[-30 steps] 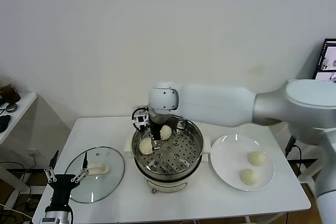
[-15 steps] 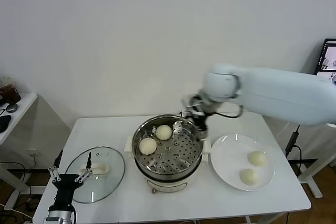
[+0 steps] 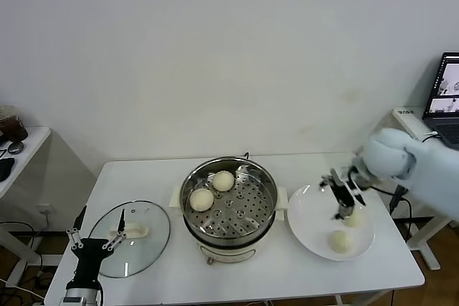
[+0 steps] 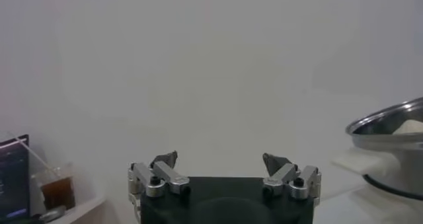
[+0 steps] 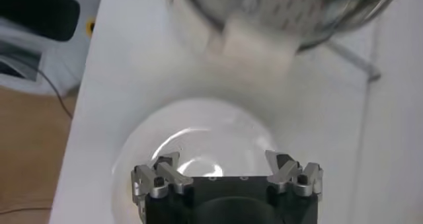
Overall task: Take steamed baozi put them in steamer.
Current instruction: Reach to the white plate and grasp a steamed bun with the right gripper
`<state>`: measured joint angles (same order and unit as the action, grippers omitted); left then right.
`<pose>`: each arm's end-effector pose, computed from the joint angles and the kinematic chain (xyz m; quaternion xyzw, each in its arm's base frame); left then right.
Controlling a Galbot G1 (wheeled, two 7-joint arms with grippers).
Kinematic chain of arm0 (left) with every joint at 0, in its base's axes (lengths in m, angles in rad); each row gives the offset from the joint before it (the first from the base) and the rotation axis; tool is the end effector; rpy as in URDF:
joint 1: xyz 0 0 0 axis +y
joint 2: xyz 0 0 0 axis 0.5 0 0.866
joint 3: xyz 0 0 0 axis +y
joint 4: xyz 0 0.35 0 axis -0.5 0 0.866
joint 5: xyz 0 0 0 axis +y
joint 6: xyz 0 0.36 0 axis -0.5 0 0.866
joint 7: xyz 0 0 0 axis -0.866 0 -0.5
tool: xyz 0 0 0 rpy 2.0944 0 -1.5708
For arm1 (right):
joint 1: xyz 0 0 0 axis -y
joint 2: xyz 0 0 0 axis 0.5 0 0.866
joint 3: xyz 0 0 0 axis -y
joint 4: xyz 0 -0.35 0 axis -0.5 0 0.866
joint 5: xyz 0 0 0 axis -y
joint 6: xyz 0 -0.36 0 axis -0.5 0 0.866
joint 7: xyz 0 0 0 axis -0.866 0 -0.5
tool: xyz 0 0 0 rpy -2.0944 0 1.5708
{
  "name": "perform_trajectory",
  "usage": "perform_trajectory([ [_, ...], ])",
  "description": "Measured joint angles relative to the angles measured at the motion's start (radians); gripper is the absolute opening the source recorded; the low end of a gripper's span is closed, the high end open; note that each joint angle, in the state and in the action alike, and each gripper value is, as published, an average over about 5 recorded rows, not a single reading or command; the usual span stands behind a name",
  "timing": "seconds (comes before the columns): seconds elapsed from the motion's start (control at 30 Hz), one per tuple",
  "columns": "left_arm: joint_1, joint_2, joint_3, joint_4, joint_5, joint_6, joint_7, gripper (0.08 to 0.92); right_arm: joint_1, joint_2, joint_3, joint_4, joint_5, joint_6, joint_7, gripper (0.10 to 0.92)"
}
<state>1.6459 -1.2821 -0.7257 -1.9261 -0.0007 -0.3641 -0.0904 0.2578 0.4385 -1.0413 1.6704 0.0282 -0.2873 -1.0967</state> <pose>0.1626 0.1289 -0.3484 -0.0358 0.9813 0.1704 0.0817 0.4422 -0.1324 -0.1182 0.5282 -0.5169 0.5704 0.3584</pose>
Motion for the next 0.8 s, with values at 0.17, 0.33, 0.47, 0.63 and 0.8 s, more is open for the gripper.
perform_trajectory([
  [0.17,0.008,-0.006,-0.007,0.001,0.005,-0.002,-0.001,0.823,-0.167,-0.034,0.118,-0.021,-0.073,0.019,0.006,0.823],
  [0.33,0.018,-0.013,-0.017,-0.002,0.008,-0.005,-0.002,0.823,-0.295,-0.036,0.203,-0.044,-0.123,0.029,0.007,0.823],
  [0.47,0.025,-0.017,-0.024,-0.003,0.010,-0.007,-0.004,0.823,-0.358,-0.027,0.245,-0.067,-0.148,0.037,0.007,0.823],
  [0.63,0.030,-0.021,-0.027,-0.002,0.013,-0.010,-0.005,0.823,-0.408,-0.009,0.278,-0.099,-0.169,0.044,0.008,0.823],
  [0.8,0.028,-0.023,-0.027,0.000,0.016,-0.011,-0.005,0.823,-0.442,0.013,0.298,-0.130,-0.186,0.047,0.009,0.823],
])
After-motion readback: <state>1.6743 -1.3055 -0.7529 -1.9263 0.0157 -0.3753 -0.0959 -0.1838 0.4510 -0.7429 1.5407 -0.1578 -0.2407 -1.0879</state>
